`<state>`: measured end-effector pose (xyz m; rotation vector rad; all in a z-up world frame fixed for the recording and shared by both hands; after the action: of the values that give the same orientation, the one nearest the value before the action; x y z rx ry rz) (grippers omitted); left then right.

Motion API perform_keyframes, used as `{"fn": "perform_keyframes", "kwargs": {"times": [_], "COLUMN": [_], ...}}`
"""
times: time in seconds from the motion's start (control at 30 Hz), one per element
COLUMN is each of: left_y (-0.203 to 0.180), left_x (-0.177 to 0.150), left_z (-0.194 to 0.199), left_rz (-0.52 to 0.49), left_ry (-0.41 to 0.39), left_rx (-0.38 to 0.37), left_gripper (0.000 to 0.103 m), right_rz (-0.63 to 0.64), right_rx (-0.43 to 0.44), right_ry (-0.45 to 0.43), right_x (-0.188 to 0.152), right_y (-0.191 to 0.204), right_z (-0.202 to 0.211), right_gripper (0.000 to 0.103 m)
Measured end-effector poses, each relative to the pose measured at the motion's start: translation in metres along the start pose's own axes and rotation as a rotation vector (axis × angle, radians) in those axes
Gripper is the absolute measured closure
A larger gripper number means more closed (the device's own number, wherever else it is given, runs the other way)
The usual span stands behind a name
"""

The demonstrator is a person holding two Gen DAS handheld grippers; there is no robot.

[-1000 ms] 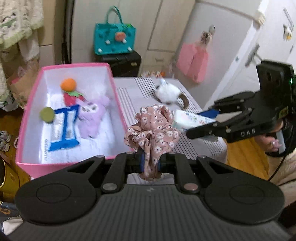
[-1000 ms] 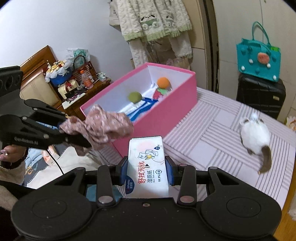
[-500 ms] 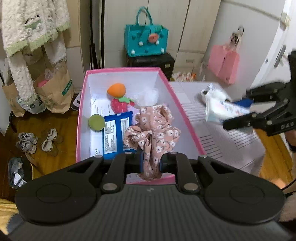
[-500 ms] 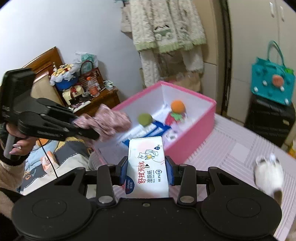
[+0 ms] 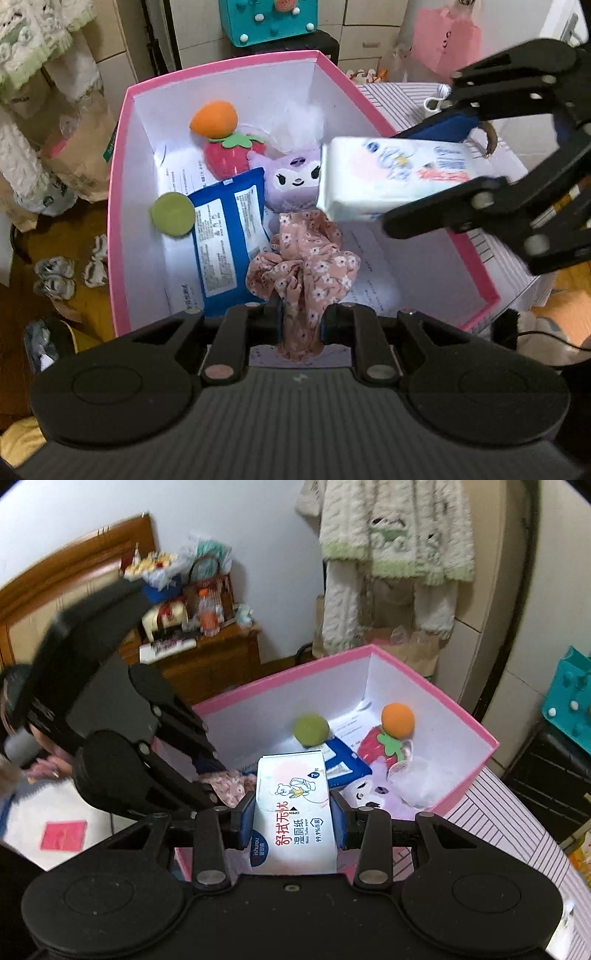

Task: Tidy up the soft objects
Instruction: 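Lower the cloth and wipe pack into the box and open both grippers, then withdraw both grippers from the box back over the table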

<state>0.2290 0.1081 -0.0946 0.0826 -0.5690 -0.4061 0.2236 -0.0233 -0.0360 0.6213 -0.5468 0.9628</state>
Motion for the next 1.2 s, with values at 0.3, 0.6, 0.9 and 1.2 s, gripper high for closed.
{"fn": "perform_keyframes", "kwargs": {"times": [0.3,0.6,0.9,1.2], "left_y": [-0.009,0.004,0.019,-0.001], "left_x": [-0.002,-0.004,0.001,0.006], "left_z": [0.016,0.03,0.048,0.101], "left_rz": [-0.151,-0.085,0.112,0.061], "left_ry": [-0.09,-0.106,-0.096,-0.176], "left_rx": [0.152,0.172,0.026,0.051], "left_gripper": [0.073,0.05,0.041,0.038], "right_rz": [0.082,0.066,-0.051,-0.068], "right_rx": [0.025,0.111,0.135,0.079], "right_ry": [0.154,0.223,0.055,-0.044], "right_x": [-0.008,-0.01,-0.007,-0.02], "right_y": [0.004,0.006,0.002,0.022], "right_z": [-0.022,-0.045,0.004,0.063], "right_gripper": [0.057,0.056,0.05,0.048]}}
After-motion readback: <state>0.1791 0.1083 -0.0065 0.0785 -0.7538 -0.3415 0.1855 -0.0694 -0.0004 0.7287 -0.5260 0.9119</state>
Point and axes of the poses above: each gripper's, at about its wrist camera, not at the fingertips, and z roughly against the way its jaws point, y to its left, x to its top, the point moved 5 cm from there along -z, roughly the way its jaws point, and after that the axes turned 15 degrees about x, right-handed, at the moved point
